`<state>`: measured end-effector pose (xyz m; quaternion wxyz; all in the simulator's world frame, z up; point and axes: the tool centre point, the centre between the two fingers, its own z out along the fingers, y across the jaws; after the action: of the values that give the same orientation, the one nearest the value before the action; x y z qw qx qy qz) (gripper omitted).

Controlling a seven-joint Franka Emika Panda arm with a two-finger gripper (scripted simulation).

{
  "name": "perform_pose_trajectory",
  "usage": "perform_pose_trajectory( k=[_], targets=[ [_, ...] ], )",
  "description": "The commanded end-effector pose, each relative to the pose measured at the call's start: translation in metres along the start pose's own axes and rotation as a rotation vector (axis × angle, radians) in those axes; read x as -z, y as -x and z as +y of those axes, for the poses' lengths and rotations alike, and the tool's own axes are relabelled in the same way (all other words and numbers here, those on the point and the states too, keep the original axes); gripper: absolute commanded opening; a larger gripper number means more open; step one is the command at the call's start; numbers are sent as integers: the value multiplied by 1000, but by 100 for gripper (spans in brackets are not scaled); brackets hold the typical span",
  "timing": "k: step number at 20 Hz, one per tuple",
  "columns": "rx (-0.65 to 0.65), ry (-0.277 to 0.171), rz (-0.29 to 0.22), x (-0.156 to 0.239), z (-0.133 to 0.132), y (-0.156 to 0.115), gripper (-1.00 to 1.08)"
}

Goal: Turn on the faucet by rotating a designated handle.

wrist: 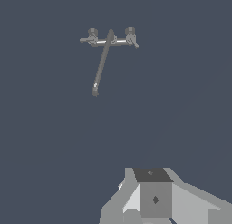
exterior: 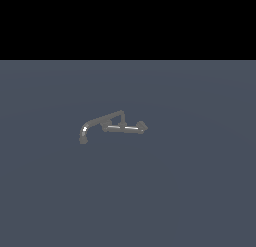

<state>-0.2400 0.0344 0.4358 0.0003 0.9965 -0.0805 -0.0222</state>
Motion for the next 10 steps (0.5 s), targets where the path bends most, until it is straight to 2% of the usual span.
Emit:
perform_pose_trajectory(
  k=[1,10],
  targets=[
    [-47,-2,1,-13,-11,-5,-100],
    [-230,-8,4,-62,-53,-33,-100]
  ],
)
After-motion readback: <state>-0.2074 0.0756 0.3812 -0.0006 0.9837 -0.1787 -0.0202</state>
